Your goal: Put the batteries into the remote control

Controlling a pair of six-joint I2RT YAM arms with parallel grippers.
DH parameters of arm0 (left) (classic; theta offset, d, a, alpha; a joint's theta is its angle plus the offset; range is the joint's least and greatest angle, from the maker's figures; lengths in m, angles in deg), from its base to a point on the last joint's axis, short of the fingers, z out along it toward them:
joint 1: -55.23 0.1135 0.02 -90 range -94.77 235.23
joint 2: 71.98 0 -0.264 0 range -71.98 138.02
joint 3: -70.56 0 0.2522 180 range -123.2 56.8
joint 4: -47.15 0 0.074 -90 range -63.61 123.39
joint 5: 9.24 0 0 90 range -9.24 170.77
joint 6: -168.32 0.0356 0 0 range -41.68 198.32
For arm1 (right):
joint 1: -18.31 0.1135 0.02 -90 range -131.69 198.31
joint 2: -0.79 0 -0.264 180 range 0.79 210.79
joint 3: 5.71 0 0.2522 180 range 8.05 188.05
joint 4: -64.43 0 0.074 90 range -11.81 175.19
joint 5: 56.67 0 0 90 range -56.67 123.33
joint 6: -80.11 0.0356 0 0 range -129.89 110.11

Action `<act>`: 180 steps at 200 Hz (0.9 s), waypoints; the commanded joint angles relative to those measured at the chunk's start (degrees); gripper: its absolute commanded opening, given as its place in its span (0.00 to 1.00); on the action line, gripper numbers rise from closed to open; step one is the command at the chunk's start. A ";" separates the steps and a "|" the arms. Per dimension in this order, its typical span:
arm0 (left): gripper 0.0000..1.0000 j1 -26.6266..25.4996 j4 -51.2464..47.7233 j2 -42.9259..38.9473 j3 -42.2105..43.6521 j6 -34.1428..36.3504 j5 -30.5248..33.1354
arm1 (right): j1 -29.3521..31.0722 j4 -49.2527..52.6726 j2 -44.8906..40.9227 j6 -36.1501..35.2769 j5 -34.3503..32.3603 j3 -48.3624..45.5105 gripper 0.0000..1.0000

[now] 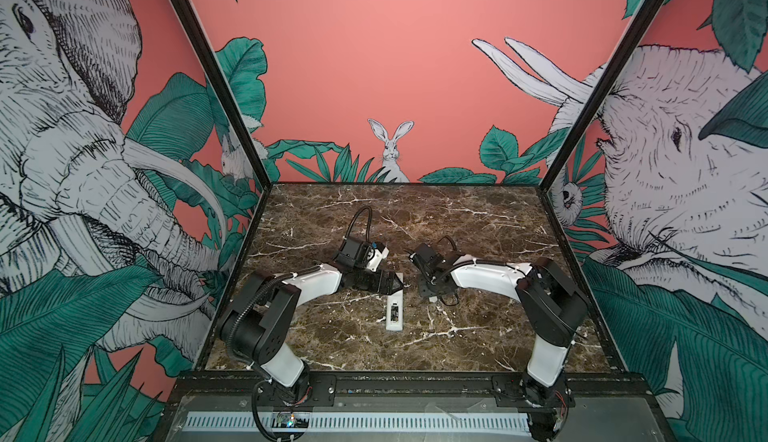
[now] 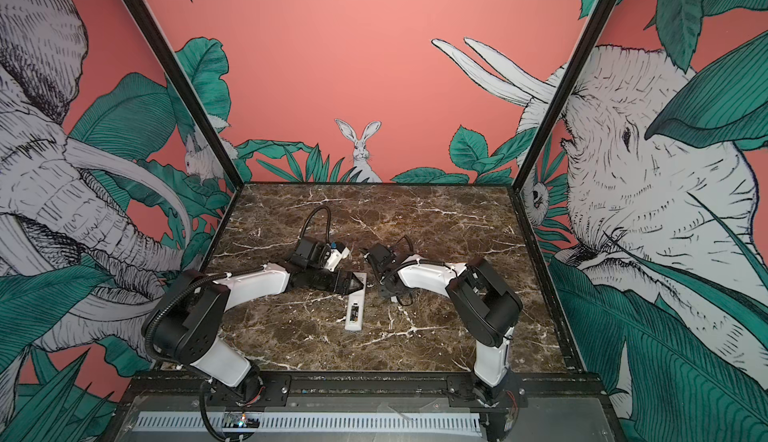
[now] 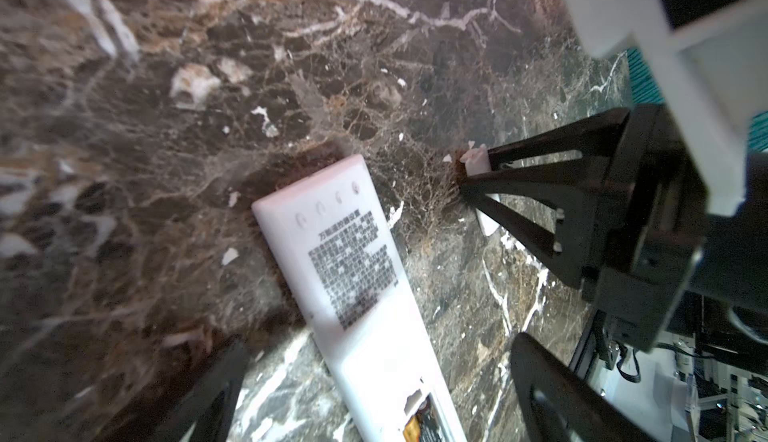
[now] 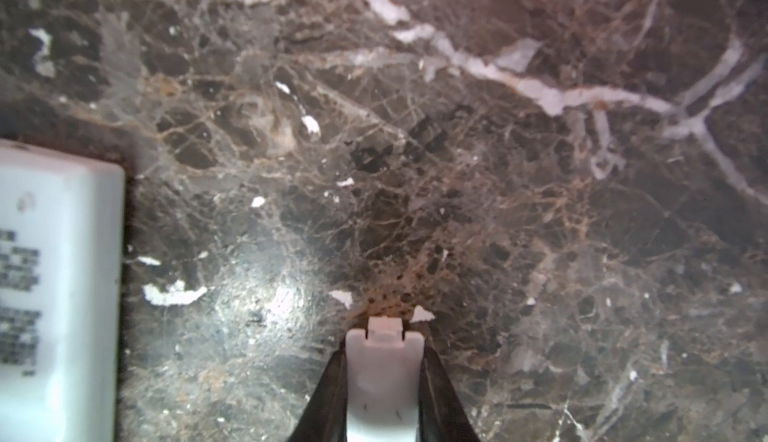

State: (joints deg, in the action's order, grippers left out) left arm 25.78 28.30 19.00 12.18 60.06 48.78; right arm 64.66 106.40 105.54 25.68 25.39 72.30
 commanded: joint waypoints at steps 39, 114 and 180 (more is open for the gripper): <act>0.99 0.10 -1.41 9.82 -15.23 7.34 -1.99 | 3.19 -4.57 -9.51 -5.98 2.36 -7.55 0.17; 0.99 -0.25 -20.52 23.80 -30.83 20.97 -8.21 | 3.62 0.51 -32.00 -5.35 -0.02 -17.73 0.14; 0.99 -3.02 -20.58 15.94 -20.08 17.86 -2.99 | 3.53 3.79 -37.42 -10.80 -2.39 -15.60 0.15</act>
State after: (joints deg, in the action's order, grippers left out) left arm 23.95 11.87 39.02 -12.96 78.31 43.33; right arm 68.20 108.30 67.47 18.10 24.73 54.82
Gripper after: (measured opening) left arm 0.994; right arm 0.234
